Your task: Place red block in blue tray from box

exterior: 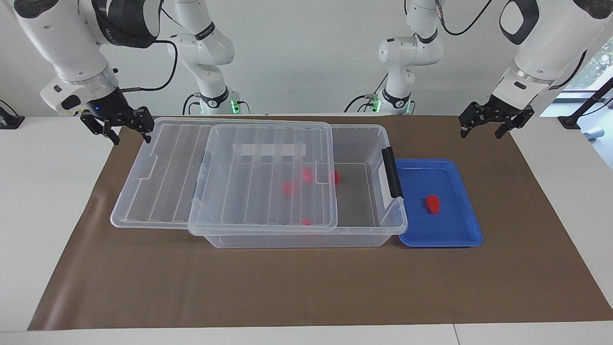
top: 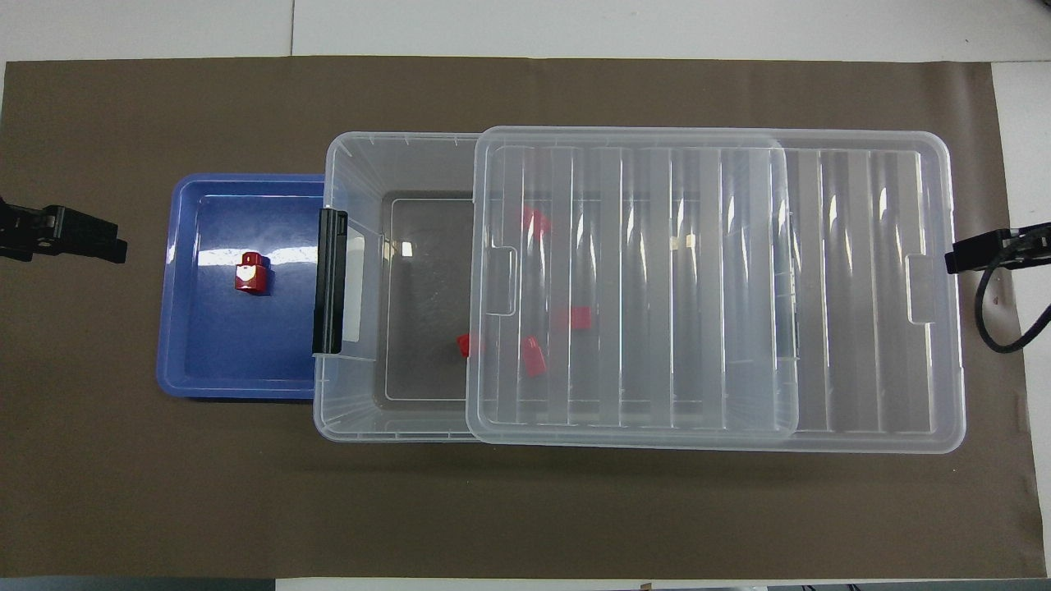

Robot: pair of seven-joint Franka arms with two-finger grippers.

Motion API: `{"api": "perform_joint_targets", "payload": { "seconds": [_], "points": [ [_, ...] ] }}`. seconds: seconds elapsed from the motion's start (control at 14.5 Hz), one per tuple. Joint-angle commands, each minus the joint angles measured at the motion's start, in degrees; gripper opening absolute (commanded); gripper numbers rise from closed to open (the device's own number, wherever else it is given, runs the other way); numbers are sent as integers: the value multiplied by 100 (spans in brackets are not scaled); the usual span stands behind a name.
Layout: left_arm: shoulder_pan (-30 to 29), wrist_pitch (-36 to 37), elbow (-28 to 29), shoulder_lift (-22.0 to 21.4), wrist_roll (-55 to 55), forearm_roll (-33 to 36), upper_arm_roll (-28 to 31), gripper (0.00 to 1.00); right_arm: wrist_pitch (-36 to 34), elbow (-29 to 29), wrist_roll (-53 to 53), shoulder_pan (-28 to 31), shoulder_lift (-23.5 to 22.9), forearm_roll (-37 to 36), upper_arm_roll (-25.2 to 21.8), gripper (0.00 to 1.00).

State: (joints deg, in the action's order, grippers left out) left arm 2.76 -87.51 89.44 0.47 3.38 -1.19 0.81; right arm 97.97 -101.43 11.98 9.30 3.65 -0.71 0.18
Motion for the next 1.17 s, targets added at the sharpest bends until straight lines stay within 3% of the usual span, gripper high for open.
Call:
{"api": "perform_joint_targets", "payload": {
  "seconds": [0.0,0.21,0.48,1.1],
  "points": [
    [-83,313,-200,58,66,49,25,100,581,-684,524,309,251,9,-140,0],
    [-83,269,125,-144,58,49,16,100,917,-729,569,625,-74,53,-317,0],
    [-74,261,239,-205,-12,49,16,100,987,-756,254,538,-382,114,-317,0],
    [-30,-3,407,-311,5,49,7,100,1057,-921,77,239,-339,202,-290,0]
  ]
}}
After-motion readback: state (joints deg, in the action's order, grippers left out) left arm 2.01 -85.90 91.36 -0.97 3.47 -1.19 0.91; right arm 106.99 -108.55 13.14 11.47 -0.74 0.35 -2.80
